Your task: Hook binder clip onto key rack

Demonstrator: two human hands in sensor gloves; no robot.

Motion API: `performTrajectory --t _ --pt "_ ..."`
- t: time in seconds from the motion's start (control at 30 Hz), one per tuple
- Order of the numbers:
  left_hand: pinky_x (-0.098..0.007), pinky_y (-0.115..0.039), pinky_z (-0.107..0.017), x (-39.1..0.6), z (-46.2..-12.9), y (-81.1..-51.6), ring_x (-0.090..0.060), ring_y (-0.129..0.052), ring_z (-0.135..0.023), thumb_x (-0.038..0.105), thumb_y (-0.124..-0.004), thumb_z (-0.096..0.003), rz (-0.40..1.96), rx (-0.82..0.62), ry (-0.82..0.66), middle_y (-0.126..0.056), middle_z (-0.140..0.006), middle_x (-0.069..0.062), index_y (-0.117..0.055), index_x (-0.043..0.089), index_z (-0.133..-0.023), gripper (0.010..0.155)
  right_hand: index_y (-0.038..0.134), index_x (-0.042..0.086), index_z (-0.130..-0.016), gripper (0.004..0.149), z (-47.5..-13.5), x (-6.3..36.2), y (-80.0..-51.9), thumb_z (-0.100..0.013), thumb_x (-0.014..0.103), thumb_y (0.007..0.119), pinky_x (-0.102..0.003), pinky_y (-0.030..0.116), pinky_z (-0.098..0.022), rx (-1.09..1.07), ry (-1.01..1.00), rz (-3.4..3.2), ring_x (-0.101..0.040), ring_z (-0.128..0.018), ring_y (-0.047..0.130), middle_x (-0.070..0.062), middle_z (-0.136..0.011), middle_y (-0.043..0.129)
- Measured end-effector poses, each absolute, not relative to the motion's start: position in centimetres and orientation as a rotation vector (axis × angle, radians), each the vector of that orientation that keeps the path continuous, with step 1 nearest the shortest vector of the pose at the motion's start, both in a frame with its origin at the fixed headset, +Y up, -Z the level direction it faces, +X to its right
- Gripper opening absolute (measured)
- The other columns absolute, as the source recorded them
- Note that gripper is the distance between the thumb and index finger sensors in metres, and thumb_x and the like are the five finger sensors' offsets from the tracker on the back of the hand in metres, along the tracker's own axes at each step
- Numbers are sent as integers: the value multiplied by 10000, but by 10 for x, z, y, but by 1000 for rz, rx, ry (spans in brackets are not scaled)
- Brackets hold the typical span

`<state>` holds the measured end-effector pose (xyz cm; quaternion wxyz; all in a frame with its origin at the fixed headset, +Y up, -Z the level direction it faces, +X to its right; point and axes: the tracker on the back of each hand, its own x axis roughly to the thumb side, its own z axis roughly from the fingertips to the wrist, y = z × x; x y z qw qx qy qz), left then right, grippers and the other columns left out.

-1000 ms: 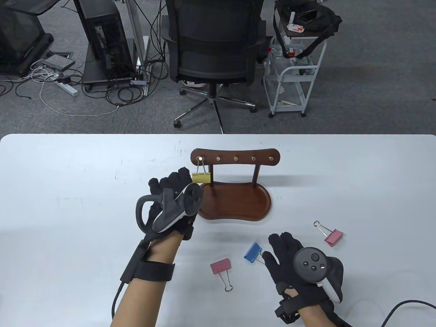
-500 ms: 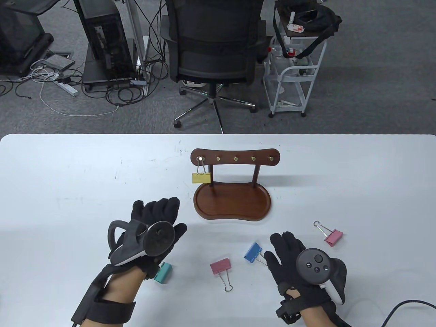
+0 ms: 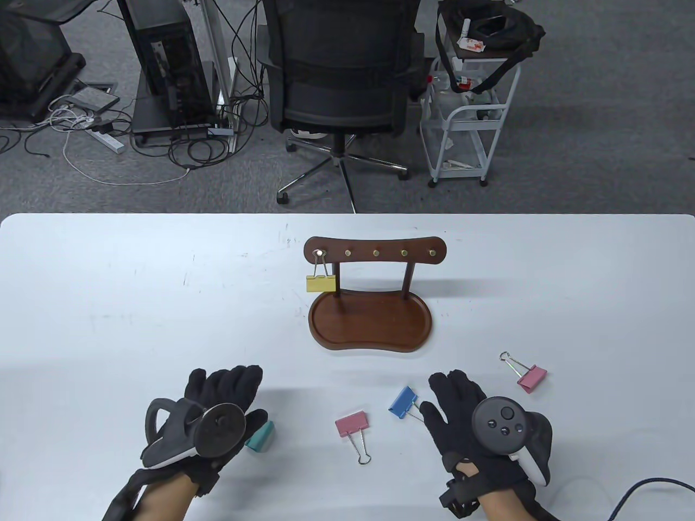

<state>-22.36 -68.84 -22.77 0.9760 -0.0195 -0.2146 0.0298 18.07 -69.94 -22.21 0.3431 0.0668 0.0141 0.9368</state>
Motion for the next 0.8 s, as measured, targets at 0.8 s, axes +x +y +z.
performTrajectory --t 0.8 --pt "-788 -468 -719 -197 -226 -744 -545 -709 -1034 334 -959 -459 -230 -301 -574 -660 -1178 -188 -509 83 -1178 885 621 0 -1119 690 -222 179 -700 -585 427 712 -739 460 -635 178 54 2435 -684 -947 477 -404 -1136 505"
